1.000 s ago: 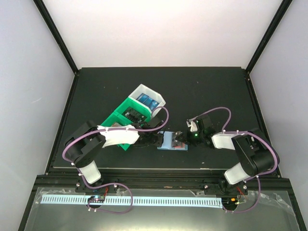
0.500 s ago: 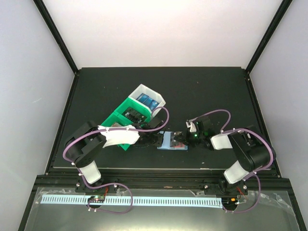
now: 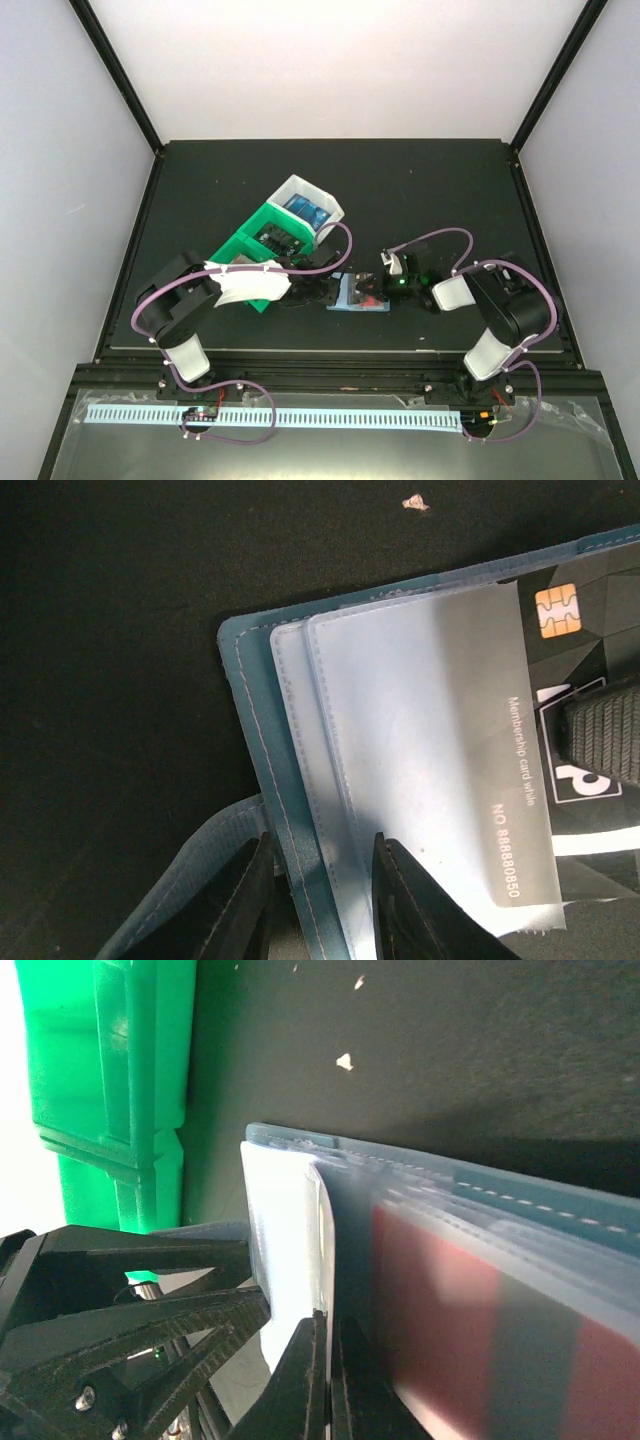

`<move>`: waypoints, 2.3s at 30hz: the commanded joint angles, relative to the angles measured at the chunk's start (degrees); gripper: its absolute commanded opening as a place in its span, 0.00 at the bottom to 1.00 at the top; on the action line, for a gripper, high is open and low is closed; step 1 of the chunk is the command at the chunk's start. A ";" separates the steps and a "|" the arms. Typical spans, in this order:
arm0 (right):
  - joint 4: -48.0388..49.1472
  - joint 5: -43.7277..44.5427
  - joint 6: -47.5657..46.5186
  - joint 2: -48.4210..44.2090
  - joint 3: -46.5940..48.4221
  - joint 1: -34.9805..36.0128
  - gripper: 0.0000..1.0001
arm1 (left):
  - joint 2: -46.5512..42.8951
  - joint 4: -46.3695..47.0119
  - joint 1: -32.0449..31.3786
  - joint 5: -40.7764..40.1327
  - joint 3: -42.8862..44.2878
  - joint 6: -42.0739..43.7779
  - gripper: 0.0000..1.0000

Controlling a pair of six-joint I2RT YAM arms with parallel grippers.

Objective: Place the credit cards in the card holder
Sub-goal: Insert the credit card into the card holder.

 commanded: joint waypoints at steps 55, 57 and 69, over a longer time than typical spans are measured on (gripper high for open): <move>-24.40 25.19 -0.79 -11.46 6.35 12.47 0.55 | -2.01 -0.68 -1.29 -0.41 -2.83 -3.48 0.30; -27.89 27.65 -1.82 -12.69 7.09 12.54 0.57 | -2.21 -0.95 -1.28 -0.81 -2.62 -3.61 0.29; -32.69 29.83 -4.01 -10.02 11.25 14.95 0.57 | -1.95 -2.85 -1.28 -2.25 -2.40 -4.72 0.20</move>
